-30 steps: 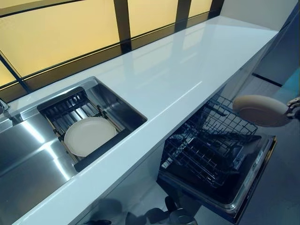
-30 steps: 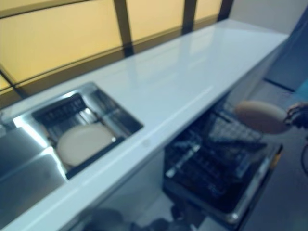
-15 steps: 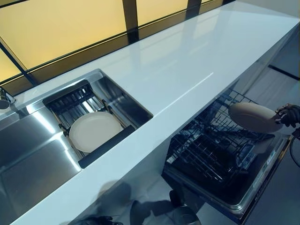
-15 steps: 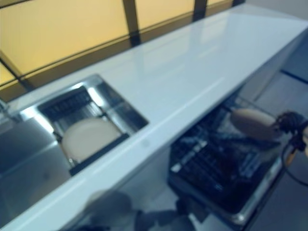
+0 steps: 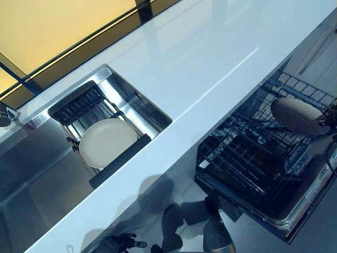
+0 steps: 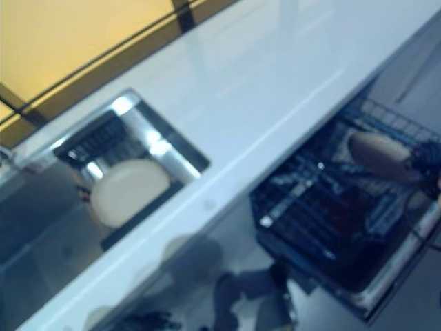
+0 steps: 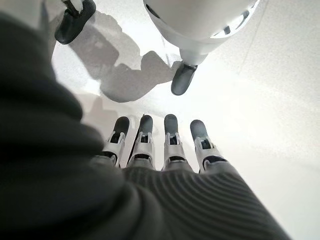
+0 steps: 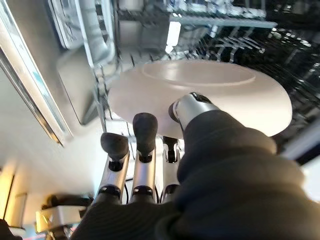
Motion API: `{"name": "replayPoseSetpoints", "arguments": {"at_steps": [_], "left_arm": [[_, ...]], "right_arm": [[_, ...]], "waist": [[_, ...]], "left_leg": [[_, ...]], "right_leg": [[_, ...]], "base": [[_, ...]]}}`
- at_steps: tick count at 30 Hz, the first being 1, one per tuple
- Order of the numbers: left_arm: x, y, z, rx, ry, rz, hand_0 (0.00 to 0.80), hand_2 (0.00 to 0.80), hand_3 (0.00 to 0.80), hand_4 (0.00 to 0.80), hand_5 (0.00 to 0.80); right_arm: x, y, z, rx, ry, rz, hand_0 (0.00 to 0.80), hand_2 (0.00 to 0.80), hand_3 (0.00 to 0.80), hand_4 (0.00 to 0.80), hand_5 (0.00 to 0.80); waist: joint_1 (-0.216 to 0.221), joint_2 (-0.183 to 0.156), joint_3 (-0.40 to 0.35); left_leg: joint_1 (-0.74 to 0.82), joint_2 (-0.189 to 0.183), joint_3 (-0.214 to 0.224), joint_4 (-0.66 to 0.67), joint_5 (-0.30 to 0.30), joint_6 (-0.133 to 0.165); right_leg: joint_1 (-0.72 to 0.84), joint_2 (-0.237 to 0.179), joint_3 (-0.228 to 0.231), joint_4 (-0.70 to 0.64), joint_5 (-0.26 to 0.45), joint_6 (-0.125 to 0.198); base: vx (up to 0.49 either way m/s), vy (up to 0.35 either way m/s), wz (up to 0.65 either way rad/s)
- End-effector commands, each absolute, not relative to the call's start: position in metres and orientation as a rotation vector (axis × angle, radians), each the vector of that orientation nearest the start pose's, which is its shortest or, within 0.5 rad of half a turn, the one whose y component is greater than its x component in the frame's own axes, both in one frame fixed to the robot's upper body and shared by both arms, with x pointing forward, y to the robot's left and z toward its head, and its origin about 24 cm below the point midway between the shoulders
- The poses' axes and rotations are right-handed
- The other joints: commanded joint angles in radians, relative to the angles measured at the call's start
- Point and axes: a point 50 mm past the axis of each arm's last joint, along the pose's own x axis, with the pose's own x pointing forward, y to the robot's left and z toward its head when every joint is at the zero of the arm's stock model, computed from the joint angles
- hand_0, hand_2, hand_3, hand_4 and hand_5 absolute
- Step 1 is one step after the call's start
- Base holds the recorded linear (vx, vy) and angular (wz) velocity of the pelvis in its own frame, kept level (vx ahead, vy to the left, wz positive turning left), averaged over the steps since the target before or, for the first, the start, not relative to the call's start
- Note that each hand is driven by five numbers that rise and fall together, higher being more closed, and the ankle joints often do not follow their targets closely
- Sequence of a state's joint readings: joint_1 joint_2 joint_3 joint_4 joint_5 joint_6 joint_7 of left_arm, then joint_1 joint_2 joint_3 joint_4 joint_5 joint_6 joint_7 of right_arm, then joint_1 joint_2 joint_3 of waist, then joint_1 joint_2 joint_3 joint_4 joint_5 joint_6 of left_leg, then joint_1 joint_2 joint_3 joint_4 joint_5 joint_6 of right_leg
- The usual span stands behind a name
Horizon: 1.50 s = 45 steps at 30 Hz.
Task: Take plates into dishwasher
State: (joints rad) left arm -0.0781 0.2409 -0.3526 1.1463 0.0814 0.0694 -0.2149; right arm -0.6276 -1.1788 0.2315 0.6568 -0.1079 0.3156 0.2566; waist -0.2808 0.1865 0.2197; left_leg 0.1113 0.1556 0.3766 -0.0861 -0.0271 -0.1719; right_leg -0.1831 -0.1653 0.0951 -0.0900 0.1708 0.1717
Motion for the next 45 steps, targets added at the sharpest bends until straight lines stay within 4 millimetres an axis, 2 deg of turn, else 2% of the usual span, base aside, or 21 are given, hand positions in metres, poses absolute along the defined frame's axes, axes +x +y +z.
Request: {"name": "replayPoseSetpoints", "arguments": {"at_steps": [1, 9, 16, 31, 45], "left_arm": [[0.142, 0.223, -0.147, 0.445, 1.177, -0.348, 0.0, 0.0, 0.0, 0.0, 0.0], [0.15, 0.218, -0.145, 0.443, 1.151, -0.368, 0.0, 0.0, 0.0, 0.0, 0.0], [0.154, 0.214, -0.145, 0.444, 1.148, -0.371, 0.0, 0.0, 0.0, 0.0, 0.0], [0.156, 0.208, -0.145, 0.428, 1.129, -0.381, 0.0, 0.0, 0.0, 0.0, 0.0], [0.155, 0.208, -0.144, 0.413, 1.113, -0.405, 0.0, 0.0, 0.0, 0.0, 0.0]], "right_arm": [[0.311, -0.402, 0.224, -1.095, 0.439, -0.41, 0.8, 0.8, 0.8, 0.8, 0.8], [0.314, -0.398, 0.215, -1.115, 0.474, -0.384, 0.8, 0.8, 0.8, 0.8, 0.8], [0.316, -0.395, 0.206, -1.126, 0.49, -0.372, 0.8, 0.8, 0.8, 0.8, 0.8], [0.322, -0.398, 0.21, -1.105, 0.515, -0.41, 0.8, 0.8, 0.8, 0.8, 0.8], [0.315, -0.413, 0.211, -1.129, 0.563, -0.468, 0.8, 0.8, 0.8, 0.8, 0.8]], "waist": [[-0.012, -0.072, -0.019], [-0.014, -0.05, -0.009], [-0.006, -0.047, -0.002], [0.023, -0.01, 0.024], [0.047, 0.033, 0.047]], "left_leg": [[0.061, 0.038, -0.056, -0.001, 0.005, 0.001], [0.055, 0.033, -0.063, -0.001, 0.006, 0.001], [0.05, 0.034, -0.071, -0.001, 0.008, 0.001], [0.022, 0.025, -0.106, -0.001, 0.02, -0.001], [0.0, 0.013, -0.141, -0.001, 0.033, 0.003]], "right_leg": [[-0.007, -0.058, -0.014, 0.08, -0.044, 0.017], [-0.005, -0.066, -0.01, 0.068, -0.041, 0.015], [-0.004, -0.071, -0.012, 0.065, -0.04, 0.015], [-0.013, -0.086, -0.015, 0.067, -0.045, 0.012], [-0.003, -0.102, -0.026, 0.055, -0.045, 0.01]], "base": [[0.0, 0.0, 0.0], [0.0, 0.0, 0.0], [0.0, 0.0, 0.0], [0.0, 0.0, 0.0], [-0.002, 0.005, 0.04]]}}
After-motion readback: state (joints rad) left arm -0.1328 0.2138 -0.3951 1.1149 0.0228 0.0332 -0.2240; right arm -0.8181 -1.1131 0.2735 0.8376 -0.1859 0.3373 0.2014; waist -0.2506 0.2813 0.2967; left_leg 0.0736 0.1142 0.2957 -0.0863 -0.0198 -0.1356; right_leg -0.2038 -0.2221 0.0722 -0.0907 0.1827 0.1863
